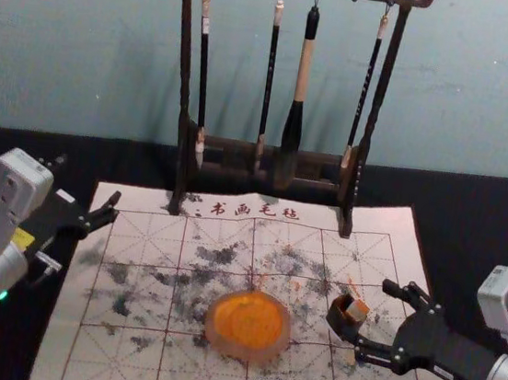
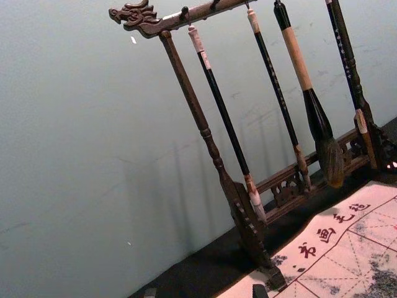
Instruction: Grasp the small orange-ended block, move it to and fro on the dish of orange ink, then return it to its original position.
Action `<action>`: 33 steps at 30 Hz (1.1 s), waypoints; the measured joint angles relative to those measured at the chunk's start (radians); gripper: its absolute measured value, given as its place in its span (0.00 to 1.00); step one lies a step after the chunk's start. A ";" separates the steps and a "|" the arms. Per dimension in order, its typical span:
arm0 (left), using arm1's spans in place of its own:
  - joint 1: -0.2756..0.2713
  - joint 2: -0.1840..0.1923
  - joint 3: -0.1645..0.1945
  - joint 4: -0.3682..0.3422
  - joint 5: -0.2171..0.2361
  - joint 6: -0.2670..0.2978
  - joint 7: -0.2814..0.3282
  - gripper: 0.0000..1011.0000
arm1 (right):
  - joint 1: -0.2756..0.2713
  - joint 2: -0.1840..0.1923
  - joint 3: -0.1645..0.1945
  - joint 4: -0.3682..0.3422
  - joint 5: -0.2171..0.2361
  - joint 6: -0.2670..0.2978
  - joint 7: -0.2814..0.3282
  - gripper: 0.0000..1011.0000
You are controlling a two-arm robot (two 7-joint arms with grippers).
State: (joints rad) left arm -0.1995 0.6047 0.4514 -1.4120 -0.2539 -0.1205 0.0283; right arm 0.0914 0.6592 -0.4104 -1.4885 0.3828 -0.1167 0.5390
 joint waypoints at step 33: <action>0.000 0.000 0.000 0.000 0.000 0.000 0.000 0.99 | 0.000 -0.042 0.034 0.025 -0.011 0.024 0.032 0.99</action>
State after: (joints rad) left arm -0.1995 0.6047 0.4514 -1.4120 -0.2539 -0.1205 0.0283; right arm 0.0911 0.6171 -0.3764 -1.4635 0.3722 -0.0930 0.5714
